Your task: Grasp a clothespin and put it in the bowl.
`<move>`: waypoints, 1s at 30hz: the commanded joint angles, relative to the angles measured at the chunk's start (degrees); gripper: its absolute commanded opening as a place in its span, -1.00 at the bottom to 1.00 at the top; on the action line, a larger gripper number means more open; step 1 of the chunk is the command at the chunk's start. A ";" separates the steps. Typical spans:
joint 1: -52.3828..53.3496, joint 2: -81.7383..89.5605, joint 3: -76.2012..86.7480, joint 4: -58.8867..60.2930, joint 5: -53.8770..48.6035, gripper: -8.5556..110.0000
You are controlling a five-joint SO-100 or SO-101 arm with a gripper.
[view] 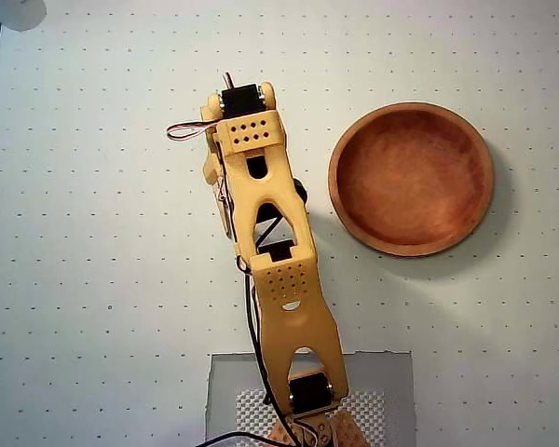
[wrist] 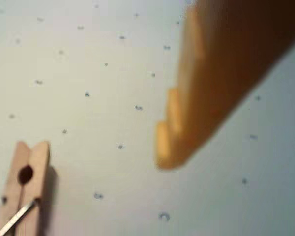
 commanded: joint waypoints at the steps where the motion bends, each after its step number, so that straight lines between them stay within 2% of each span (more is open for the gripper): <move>1: -1.76 0.35 -4.48 0.88 -1.76 -0.40; 22: -4.04 -1.49 -6.68 0.44 -2.72 -0.40; 30: -3.87 -4.04 -6.59 -3.60 -2.64 -0.40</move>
